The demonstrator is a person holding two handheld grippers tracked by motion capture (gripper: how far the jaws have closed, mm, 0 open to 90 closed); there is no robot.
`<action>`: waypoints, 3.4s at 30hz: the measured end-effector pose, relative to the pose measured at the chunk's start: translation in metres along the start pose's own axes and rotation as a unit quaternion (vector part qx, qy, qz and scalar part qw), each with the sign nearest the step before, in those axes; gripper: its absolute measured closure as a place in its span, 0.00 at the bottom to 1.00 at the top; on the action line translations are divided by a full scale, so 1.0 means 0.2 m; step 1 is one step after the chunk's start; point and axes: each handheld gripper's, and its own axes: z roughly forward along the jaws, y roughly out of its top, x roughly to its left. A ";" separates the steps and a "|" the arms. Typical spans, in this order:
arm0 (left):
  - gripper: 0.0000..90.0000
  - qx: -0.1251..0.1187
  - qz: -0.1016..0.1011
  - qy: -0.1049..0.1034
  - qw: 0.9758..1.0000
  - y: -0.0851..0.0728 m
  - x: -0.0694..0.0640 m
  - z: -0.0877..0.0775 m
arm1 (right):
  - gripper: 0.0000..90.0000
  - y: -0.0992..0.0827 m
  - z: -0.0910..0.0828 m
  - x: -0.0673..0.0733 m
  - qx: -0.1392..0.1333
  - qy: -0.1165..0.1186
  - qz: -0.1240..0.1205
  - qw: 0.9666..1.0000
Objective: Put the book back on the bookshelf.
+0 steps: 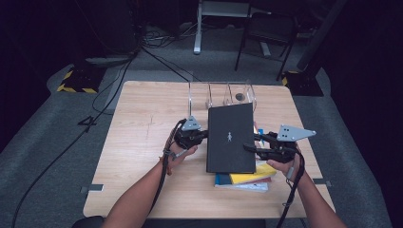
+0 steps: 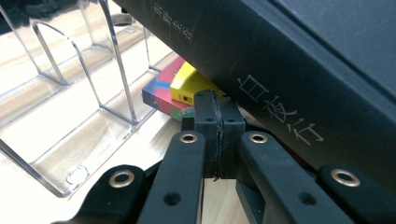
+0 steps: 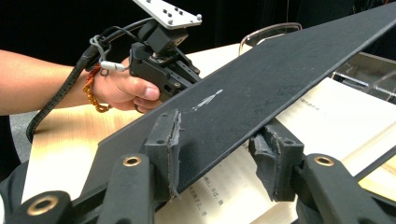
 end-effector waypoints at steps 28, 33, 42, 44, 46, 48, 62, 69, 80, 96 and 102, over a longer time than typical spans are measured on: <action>0.97 -0.055 0.029 0.014 0.998 0.17 -0.04 -0.17 | 0.77 0.03 -0.10 0.15 -0.039 -0.004 -0.113 0.993; 0.80 -0.053 0.036 0.017 0.998 0.16 -0.04 -0.22 | 0.79 0.01 -0.11 0.17 -0.041 0.000 -0.116 0.992; 0.57 -0.057 0.032 -0.022 0.998 0.11 -0.03 -0.33 | 0.83 -0.02 -0.14 0.21 -0.050 0.016 -0.120 0.991; 0.50 -0.056 0.028 -0.030 0.998 0.10 -0.02 -0.34 | 0.84 -0.03 -0.14 0.22 -0.049 0.017 -0.120 0.991; 0.38 -0.051 0.025 -0.042 0.998 0.09 -0.02 -0.36 | 0.85 -0.04 -0.15 0.23 -0.050 0.021 -0.122 0.991; 0.38 -0.048 0.028 -0.049 0.997 0.08 -0.04 -0.37 | 0.85 -0.04 -0.15 0.23 -0.050 0.020 -0.124 0.991; 0.19 -0.045 0.044 -0.119 0.991 0.19 -0.24 -0.25 | 0.85 -0.04 -0.15 0.24 -0.049 0.022 -0.130 0.990; 0.14 -0.069 0.008 -0.131 0.989 0.24 -0.21 -0.21 | 0.84 -0.04 -0.16 0.20 -0.055 0.026 -0.114 0.992; 0.13 -0.096 -0.022 -0.156 0.983 0.37 -0.18 -0.18 | 0.83 -0.05 -0.15 0.19 -0.048 0.027 -0.116 0.992; 0.48 -0.123 0.032 -0.182 0.975 0.37 -0.20 -0.25 | 0.74 -0.12 -0.12 0.09 -0.010 -0.022 -0.070 0.997; 0.53 -0.128 0.048 -0.173 0.975 0.35 -0.22 -0.27 | 0.75 -0.13 -0.16 0.05 -0.015 -0.054 -0.043 0.998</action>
